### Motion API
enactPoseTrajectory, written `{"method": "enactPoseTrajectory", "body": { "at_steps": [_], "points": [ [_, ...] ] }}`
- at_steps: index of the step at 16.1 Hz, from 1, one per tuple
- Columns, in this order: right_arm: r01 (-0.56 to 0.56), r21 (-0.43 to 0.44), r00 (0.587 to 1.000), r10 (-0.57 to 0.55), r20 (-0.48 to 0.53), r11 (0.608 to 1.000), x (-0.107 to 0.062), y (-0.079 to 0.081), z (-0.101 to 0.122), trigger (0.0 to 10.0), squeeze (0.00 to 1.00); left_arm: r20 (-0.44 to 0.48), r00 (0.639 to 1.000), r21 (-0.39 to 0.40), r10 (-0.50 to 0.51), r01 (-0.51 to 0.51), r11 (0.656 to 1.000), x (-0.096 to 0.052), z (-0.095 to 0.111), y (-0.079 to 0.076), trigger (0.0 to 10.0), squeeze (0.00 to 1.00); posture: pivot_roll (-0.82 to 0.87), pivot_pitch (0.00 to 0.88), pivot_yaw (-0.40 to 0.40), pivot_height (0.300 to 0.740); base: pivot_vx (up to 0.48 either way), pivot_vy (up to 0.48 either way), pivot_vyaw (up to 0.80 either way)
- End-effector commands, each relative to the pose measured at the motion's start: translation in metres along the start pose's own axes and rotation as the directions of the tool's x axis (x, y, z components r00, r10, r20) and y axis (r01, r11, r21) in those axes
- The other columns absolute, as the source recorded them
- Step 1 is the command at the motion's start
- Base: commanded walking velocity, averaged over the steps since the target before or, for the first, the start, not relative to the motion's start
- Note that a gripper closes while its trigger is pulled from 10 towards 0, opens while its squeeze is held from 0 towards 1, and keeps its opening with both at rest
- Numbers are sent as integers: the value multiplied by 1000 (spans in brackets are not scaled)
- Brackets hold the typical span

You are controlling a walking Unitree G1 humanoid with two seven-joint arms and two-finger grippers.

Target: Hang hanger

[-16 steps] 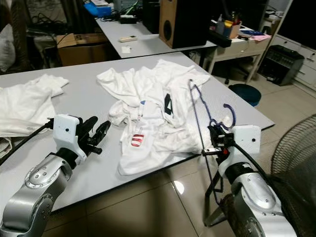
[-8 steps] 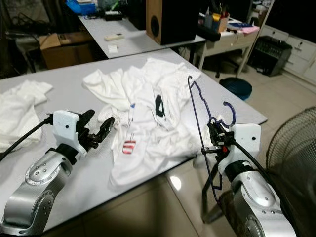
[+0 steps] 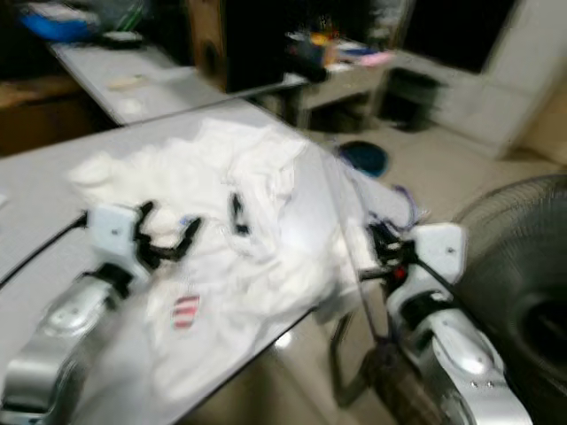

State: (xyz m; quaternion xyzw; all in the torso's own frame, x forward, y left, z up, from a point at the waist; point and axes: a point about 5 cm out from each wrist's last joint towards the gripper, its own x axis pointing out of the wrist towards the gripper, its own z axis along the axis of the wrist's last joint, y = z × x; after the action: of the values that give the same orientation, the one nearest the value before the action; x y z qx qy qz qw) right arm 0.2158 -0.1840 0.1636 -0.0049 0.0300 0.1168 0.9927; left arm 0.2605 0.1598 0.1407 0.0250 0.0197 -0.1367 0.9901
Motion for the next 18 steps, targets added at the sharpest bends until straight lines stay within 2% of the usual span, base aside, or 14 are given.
{"method": "enactPoseTrajectory", "body": {
  "at_steps": [1,2,4,6,7,8,10,11,12,13,14,15,18],
  "points": [
    [-18,-19,1000,18,7,1000,-1,-2,4,10000,0,29,1000,0,1,-1,1000,2,6,-3,10000,1000,-12,0,-22,740,0,0,0],
    [-51,-37,999,51,-6,998,-1,1,3,10000,0,21,1000,16,-9,9,1000,2,4,-1,10000,1000,-11,0,-21,740,0,0,0],
    [-109,-59,993,107,-42,992,-2,3,-1,10000,0,-67,997,66,-32,37,997,2,-6,2,10000,1000,-13,0,-21,740,0,0,0],
    [-171,-58,983,165,-85,984,-4,3,-4,10000,0,-214,975,113,-61,87,990,0,-24,8,10000,976,-20,0,-10,740,0,0,0],
    [-187,-53,978,181,-103,981,-6,2,-5,10000,0,-253,965,121,-66,99,988,-1,-29,11,10000,537,-25,0,0,740,0,0,0],
    [-206,-58,971,197,-134,977,-10,-3,-6,10000,0,-296,954,130,-54,96,987,2,-33,16,10000,0,-32,0,8,740,0,0,0],
    [-201,-56,970,191,-149,978,-13,-7,-7,10000,0,-323,945,109,-49,88,990,4,-36,18,9882,0,-41,0,15,740,0,0,0],
    [-197,-60,970,185,-158,979,-15,-8,-8,10000,0,-343,938,83,-49,83,993,4,-38,20,4235,0,-52,0,21,740,0,0,0],
    [-196,-59,970,185,-160,979,-17,-8,-7,10000,0,-356,933,40,-51,70,997,5,-40,21,0,0,-59,0,23,740,0,0,0],
    [-197,-58,969,185,-161,979,-18,-8,-7,10000,0,-361,931,21,-57,70,997,5,-41,21,0,0,-61,0,24,740,0,0,0],
    [-196,-63,969,183,-165,979,-20,-10,-7,10000,0,-349,934,-44,-82,71,997,7,-41,18,0,0,-68,0,27,740,0,0,0],
    [-190,-73,970,176,-167,979,-21,-13,-7,10000,0,-349,932,-69,-99,79,994,8,-42,15,0,0,-72,0,31,740,0,0,0],
    [-184,-92,972,168,-165,979,-20,-16,-5,10000,0,-393,916,-43,-81,70,997,11,-50,17,0,0,-84,0,32,740,0,0,0]
  ]
}}
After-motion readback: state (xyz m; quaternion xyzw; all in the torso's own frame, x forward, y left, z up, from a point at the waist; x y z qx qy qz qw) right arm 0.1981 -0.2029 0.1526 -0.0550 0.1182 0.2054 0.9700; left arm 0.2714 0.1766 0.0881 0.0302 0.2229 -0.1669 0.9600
